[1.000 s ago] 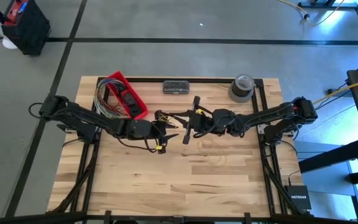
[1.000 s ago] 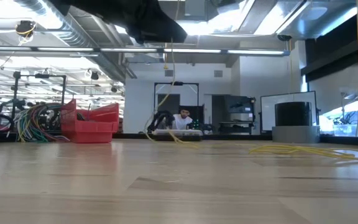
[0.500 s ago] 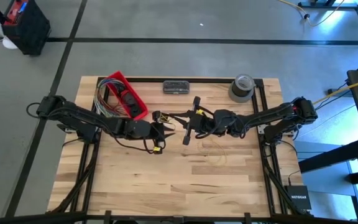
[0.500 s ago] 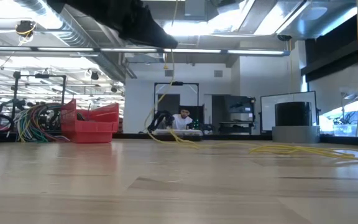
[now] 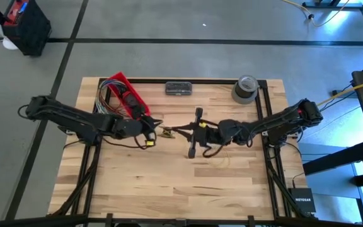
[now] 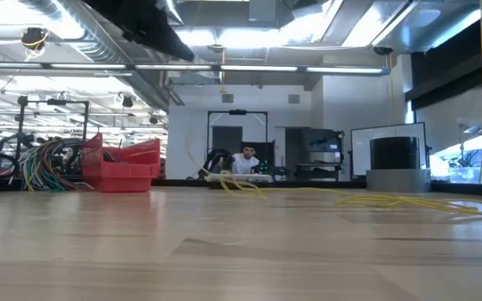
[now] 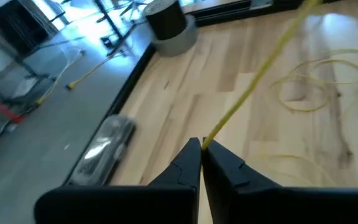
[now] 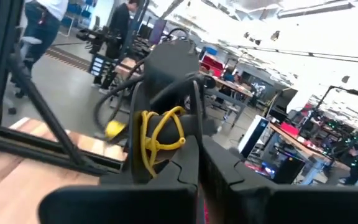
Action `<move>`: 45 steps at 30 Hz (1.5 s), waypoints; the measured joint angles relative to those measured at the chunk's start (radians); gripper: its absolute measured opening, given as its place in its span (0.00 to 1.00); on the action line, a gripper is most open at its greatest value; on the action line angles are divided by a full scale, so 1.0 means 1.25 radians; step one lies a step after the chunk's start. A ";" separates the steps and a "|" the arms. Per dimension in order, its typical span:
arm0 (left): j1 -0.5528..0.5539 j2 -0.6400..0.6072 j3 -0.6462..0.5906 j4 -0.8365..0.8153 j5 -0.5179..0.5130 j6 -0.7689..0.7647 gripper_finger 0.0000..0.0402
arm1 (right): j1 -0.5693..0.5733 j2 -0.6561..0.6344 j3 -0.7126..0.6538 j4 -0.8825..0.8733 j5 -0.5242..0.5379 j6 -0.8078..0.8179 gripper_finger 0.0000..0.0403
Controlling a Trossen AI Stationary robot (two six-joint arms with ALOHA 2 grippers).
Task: Coil cords
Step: Coil the yellow wire on the spool
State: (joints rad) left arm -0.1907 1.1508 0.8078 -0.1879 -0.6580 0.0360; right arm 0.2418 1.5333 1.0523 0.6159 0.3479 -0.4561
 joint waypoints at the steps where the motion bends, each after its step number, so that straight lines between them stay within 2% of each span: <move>1: -0.006 -0.016 0.000 -0.019 -0.001 -0.010 0.01 | 0.003 0.000 0.000 -0.010 0.002 -0.006 0.01; 6: -0.040 -0.073 0.000 -0.065 -0.003 -0.052 0.01 | 0.005 0.000 0.001 -0.137 0.007 -0.089 0.01; 13: -0.081 -0.098 0.000 -0.032 0.033 -0.058 0.01 | -0.031 0.030 0.001 -0.215 0.088 -0.143 0.01; 19: -0.083 -0.085 0.000 0.037 0.171 -0.041 0.00 | -0.069 0.062 0.001 -0.217 0.158 -0.141 0.01; 29: -0.059 0.030 0.000 0.266 0.187 -0.005 0.00 | -0.074 0.071 0.001 -0.114 0.138 -0.068 0.01; 33: -0.041 0.083 0.000 0.359 0.184 -0.002 0.01 | -0.074 0.071 0.001 -0.090 0.104 -0.022 0.01; 37: -0.022 0.126 0.000 0.397 0.179 0.005 0.01 | -0.074 0.071 0.001 -0.062 0.110 0.013 0.01; 45: 0.008 0.145 0.002 0.375 0.178 0.010 0.01 | -0.066 0.053 -0.001 0.000 0.108 0.096 0.01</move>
State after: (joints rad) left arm -0.1802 1.3315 0.8102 0.2807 -0.4349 0.0490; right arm 0.1587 1.5994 1.0512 0.6161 0.4828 -0.3365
